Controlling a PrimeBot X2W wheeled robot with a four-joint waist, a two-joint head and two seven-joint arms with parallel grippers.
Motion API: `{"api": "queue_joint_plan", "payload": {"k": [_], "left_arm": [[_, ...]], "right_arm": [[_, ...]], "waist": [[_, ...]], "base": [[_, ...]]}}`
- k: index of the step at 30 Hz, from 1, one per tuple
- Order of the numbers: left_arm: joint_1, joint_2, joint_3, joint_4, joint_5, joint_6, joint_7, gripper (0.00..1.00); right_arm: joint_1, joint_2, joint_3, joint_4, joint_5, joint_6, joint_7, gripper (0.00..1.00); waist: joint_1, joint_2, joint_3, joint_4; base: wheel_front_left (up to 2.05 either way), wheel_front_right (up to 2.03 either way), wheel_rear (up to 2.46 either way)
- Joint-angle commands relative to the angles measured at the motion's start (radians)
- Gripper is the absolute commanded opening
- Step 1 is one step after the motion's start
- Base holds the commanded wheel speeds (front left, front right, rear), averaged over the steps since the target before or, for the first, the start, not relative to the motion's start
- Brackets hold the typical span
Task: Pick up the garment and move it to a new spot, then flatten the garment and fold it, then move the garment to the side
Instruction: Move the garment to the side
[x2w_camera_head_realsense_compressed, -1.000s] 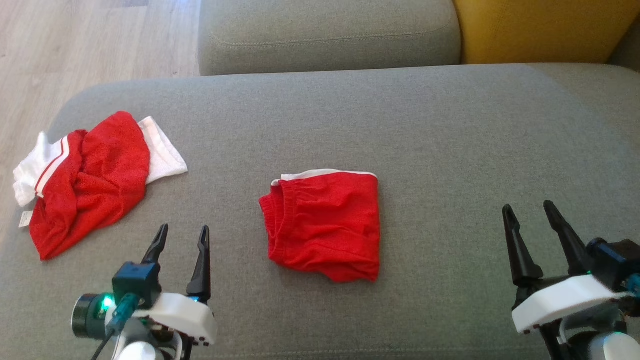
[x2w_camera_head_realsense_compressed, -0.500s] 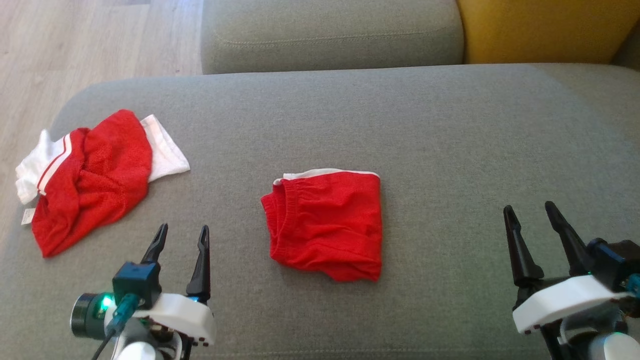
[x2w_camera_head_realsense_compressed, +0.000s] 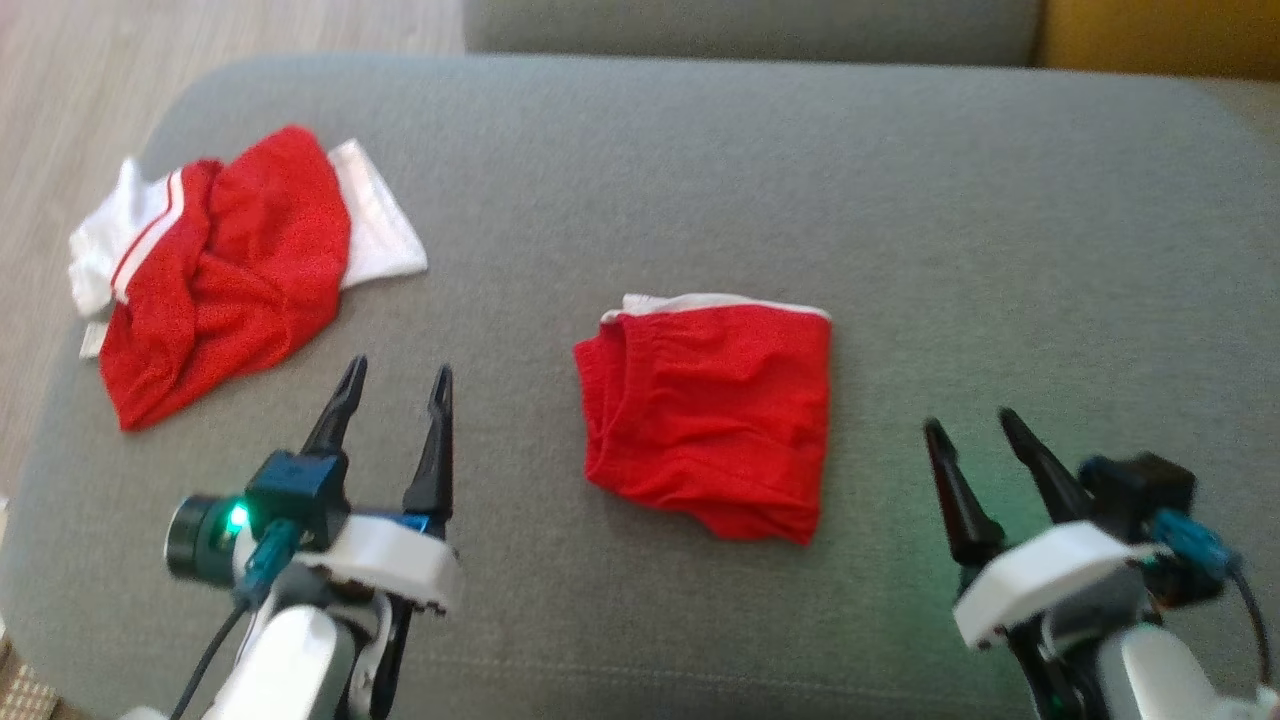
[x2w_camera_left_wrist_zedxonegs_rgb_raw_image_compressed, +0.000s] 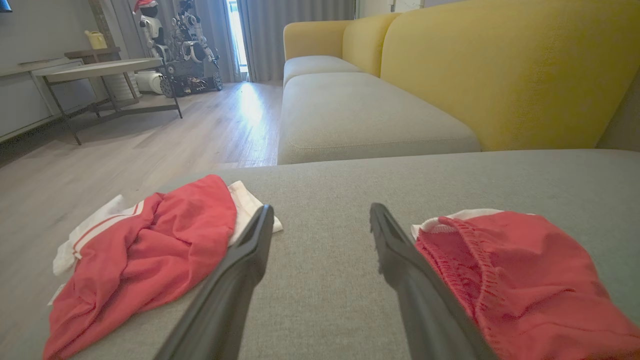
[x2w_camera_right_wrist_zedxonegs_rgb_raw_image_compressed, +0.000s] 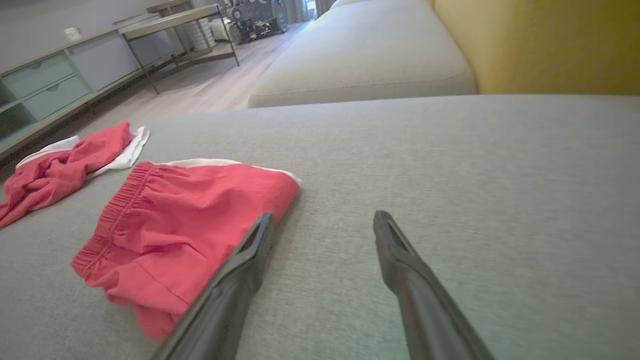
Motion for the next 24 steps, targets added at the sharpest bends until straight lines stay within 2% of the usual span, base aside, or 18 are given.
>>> {"api": "queue_joint_plan", "payload": {"k": [1,9,19,20,21,22,23,24], "left_arm": [[-0.078,0.001,0.027,-0.033,0.014,-0.003,-0.019,1.00],[-0.147,-0.035,0.012,0.001,0.019,-0.014,-0.050,1.00],[-0.165,-0.049,0.016,0.023,0.025,-0.010,-0.067,1.00],[-0.167,-0.050,0.016,0.024,0.026,-0.009,-0.068,1.00],[-0.169,-0.051,0.016,0.025,0.028,-0.009,-0.069,1.00],[-0.171,-0.051,0.016,0.025,0.028,-0.010,-0.069,1.00],[-0.174,-0.051,0.019,0.025,0.029,-0.009,-0.071,1.00],[-0.174,-0.051,0.019,0.026,0.030,-0.010,-0.071,1.00]], "right_arm": [[-0.084,-0.010,0.045,0.006,0.013,0.003,-0.015,1.00],[-0.194,0.000,0.116,0.204,0.064,0.003,-0.039,1.00],[-0.250,0.006,0.193,0.333,0.108,0.003,-0.006,1.00],[-0.255,0.005,0.205,0.341,0.112,0.003,0.004,0.79],[-0.259,0.004,0.218,0.348,0.117,0.003,0.015,0.37],[-0.264,0.002,0.228,0.351,0.124,0.003,0.019,0.07],[-0.272,-0.006,0.246,0.356,0.131,0.003,0.030,0.00],[-0.276,-0.010,0.253,0.356,0.136,0.003,0.033,0.00]], "waist": [[0.0000,0.0000,0.063,0.048],[0.0000,0.0000,0.131,0.102],[0.0000,0.0000,0.153,0.097],[0.0000,0.0000,0.154,0.094],[0.0000,0.0000,0.155,0.091],[0.0000,0.0000,0.155,0.088],[0.0000,0.0000,0.155,0.079],[0.0000,0.0000,0.154,0.074]], "base": [[0.00,0.00,0.00],[0.00,0.00,0.00],[0.00,0.00,0.00],[0.00,0.00,0.00],[0.00,0.00,0.00],[0.00,0.00,0.00],[0.00,0.00,0.00],[0.00,0.00,0.00]]}}
